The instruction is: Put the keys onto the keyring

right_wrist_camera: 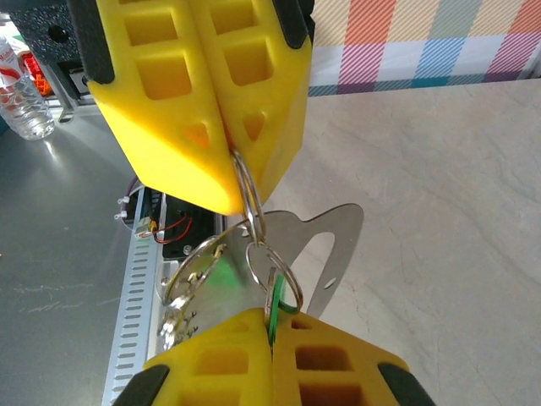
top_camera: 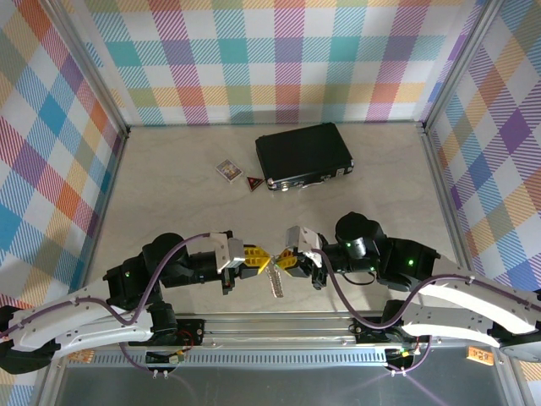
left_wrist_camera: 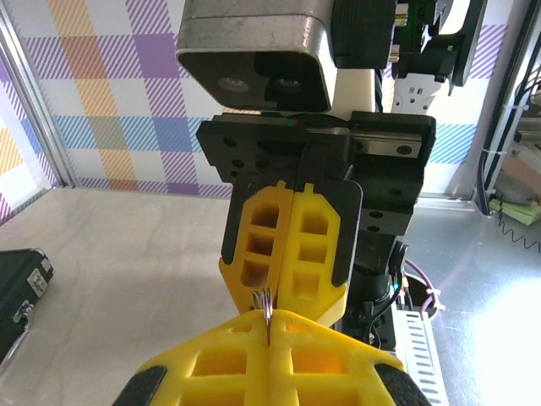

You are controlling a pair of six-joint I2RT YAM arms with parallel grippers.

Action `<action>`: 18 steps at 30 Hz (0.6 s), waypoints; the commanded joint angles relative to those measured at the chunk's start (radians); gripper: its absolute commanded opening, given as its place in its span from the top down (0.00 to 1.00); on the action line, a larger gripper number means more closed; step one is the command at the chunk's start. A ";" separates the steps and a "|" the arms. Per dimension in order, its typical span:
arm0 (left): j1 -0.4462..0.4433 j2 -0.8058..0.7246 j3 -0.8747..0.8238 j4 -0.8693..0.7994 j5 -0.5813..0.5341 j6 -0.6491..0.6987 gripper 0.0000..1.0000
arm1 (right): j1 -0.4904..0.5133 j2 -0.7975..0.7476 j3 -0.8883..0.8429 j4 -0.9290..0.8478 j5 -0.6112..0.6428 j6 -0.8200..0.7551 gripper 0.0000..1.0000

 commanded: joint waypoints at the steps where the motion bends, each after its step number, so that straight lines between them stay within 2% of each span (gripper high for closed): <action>1: 0.000 -0.017 -0.005 0.074 -0.005 -0.011 1.00 | 0.004 0.008 -0.001 -0.016 0.007 -0.012 1.00; 9: 0.000 -0.021 -0.016 0.079 -0.008 -0.011 1.00 | 0.004 0.012 0.005 -0.017 0.005 -0.018 1.00; 14: 0.000 -0.025 -0.020 0.077 -0.010 -0.008 1.00 | 0.006 -0.016 0.005 -0.015 0.008 -0.010 0.77; 18: 0.000 -0.028 -0.023 0.076 -0.003 -0.010 1.00 | 0.005 -0.060 0.001 0.008 0.009 0.006 0.66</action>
